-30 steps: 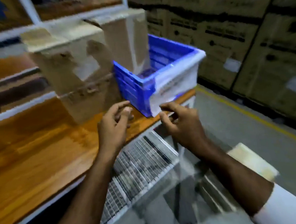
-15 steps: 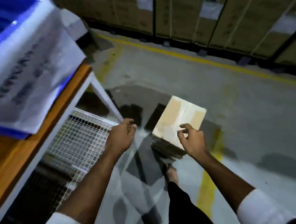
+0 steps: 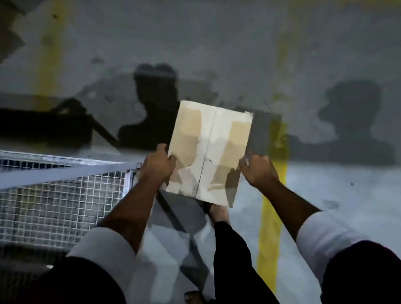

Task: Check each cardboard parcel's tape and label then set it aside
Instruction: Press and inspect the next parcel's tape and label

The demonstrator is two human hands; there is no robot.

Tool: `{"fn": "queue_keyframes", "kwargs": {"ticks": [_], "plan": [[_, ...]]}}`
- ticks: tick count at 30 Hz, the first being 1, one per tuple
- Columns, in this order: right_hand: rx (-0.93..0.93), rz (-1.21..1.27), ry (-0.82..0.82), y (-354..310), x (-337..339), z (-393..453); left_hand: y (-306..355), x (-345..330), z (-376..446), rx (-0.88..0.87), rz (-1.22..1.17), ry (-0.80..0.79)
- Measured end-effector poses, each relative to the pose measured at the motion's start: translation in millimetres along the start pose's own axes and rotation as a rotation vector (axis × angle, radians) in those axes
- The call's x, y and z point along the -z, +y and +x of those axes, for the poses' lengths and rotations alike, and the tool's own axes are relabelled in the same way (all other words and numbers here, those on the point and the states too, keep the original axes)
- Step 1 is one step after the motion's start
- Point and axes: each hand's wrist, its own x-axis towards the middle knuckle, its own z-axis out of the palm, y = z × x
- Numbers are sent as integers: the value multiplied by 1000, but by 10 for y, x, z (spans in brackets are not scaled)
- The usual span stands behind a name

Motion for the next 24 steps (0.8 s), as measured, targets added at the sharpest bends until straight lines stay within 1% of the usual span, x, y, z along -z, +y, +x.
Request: {"fn": "queue_keyframes", "kwargs": {"ticks": [3,5,8,11,14,16,18,21,24], "plan": [[-30,89,-52,104,-152,238,34,-198,289,52,-97,-49],[-34,134,-46,145,-240,308,32,-304,381,74,-157,-48],[-3,129,-36,120,-275,287,2,-338,365,105,-211,36],[3,145,-5,2,-139,108,-81,-249,91,102,-267,126],[42,181,84,-175,112,-282,-253,-39,-446,117,-359,227],[94,236,147,-296,278,-601,-402,109,-848,81,-409,298],[172,267,189,-421,400,-1003,-606,256,-1388,54,-454,375],[308,283,250,-613,527,-1637,-887,391,-2291,17,-535,540],[437,333,272,-844,596,-2489,-1258,414,-3341,34,-649,683]]}}
